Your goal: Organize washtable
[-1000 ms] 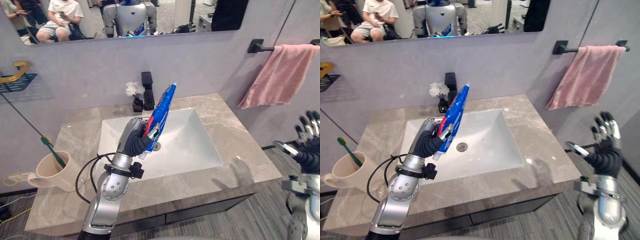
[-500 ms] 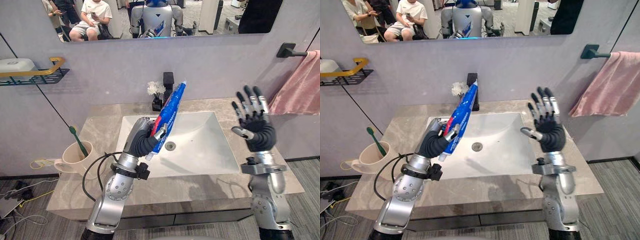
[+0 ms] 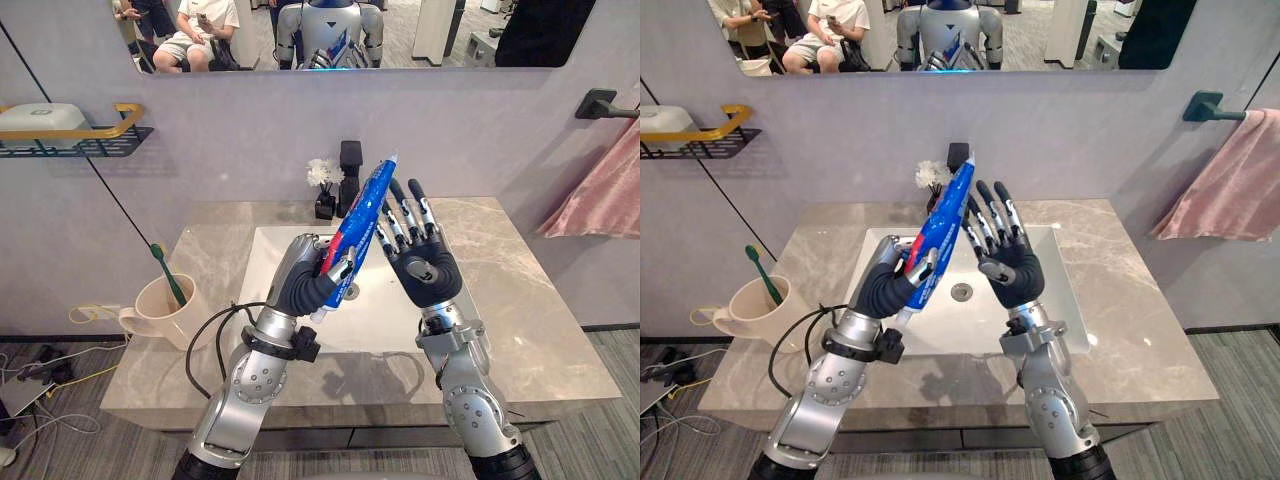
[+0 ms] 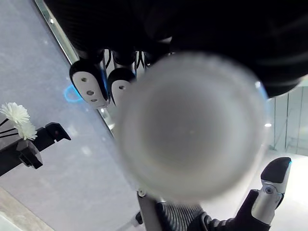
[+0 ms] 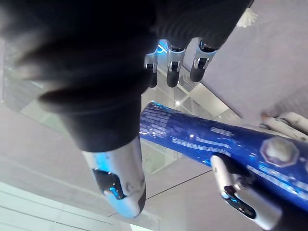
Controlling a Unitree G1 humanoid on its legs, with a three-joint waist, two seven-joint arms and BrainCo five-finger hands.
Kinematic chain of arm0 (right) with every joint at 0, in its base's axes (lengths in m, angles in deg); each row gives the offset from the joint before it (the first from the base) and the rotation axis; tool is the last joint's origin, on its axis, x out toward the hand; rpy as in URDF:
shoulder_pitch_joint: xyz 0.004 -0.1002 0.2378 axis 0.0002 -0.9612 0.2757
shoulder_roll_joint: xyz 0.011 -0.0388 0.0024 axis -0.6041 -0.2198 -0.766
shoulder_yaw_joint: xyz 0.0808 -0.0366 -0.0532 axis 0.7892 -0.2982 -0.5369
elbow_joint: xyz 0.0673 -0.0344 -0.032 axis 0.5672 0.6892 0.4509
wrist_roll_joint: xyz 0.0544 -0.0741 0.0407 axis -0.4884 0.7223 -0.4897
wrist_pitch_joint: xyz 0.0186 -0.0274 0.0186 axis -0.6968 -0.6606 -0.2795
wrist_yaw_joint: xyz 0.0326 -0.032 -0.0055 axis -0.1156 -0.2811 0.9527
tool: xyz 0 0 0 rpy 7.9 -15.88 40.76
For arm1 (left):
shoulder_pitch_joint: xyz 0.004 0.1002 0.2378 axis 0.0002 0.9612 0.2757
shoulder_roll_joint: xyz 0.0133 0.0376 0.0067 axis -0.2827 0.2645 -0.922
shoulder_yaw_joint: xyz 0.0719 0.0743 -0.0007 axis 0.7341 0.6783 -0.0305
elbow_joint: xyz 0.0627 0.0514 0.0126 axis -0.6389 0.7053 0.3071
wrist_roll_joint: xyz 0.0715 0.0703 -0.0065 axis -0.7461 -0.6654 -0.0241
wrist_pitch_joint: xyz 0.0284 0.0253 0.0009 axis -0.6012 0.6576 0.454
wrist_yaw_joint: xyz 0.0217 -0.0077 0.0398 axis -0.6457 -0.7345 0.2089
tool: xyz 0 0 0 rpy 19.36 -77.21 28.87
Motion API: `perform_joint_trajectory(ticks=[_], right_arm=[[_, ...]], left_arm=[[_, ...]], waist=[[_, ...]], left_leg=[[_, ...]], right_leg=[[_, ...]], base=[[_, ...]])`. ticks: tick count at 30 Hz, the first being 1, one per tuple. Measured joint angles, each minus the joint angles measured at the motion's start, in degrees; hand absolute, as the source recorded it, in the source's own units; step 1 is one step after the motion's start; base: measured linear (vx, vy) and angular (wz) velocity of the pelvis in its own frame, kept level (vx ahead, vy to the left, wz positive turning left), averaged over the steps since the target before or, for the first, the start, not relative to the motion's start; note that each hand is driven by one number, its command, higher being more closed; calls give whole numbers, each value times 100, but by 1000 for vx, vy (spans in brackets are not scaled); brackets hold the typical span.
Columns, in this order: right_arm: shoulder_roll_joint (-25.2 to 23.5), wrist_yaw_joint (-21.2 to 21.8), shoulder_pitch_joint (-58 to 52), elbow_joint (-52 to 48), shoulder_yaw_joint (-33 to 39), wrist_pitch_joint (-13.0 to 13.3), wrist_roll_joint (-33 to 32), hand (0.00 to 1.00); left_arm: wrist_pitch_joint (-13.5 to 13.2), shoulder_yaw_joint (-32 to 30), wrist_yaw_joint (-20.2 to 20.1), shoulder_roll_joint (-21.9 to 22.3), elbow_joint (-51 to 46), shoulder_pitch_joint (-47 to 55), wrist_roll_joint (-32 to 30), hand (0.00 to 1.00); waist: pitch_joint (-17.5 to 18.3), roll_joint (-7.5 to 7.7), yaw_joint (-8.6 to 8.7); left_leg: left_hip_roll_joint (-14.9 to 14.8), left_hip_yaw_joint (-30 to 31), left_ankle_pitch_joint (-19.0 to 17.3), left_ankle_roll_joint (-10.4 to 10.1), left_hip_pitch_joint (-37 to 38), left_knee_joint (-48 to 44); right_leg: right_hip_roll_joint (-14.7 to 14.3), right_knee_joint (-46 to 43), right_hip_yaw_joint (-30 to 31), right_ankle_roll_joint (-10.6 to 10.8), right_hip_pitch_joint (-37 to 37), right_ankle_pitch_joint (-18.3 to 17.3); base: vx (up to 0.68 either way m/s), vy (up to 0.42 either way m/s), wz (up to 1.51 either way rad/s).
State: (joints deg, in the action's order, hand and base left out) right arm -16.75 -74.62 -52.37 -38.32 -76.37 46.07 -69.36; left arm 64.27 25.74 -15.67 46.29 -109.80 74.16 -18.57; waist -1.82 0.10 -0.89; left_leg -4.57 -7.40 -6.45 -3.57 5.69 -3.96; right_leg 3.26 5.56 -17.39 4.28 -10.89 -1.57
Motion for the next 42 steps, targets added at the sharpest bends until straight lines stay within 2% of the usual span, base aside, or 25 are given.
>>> perform_joint_trajectory(ticks=[9,14,31,32,42], right_arm=[[0,-6,97,34,-257,21,-452,0],[7,-15,229,194,-332,41,-568,0],[58,-15,479,376,-321,40,-904,0],[59,-15,492,418,-321,38,-929,100],[53,-36,649,438,-200,79,-1119,100]], left_arm=[[0,154,159,1,144,-62,-9,100],[-92,240,247,1,401,-181,-9,100],[-131,615,244,-36,642,-180,-18,100],[-145,623,245,-43,695,-179,-20,100],[-336,862,241,-138,703,-164,-210,100]], waist=[[0,1,-2],[1,2,-5],[-3,39,-7],[-2,41,-11],[1,47,-15]], left_leg=[[1,2,1,1,-7,-1],[8,4,13,19,-24,0],[174,-19,186,219,-120,131],[178,-29,190,222,-120,130],[184,-34,220,222,-118,172]], right_leg=[[3,0,-5,0,3,2],[2,0,-9,20,5,19],[169,6,-103,79,123,183],[175,6,-100,85,123,191],[178,6,-96,92,143,202]], base=[[0,0,0],[0,0,0],[-31,11,2],[-36,18,-4],[-3,1,0]])
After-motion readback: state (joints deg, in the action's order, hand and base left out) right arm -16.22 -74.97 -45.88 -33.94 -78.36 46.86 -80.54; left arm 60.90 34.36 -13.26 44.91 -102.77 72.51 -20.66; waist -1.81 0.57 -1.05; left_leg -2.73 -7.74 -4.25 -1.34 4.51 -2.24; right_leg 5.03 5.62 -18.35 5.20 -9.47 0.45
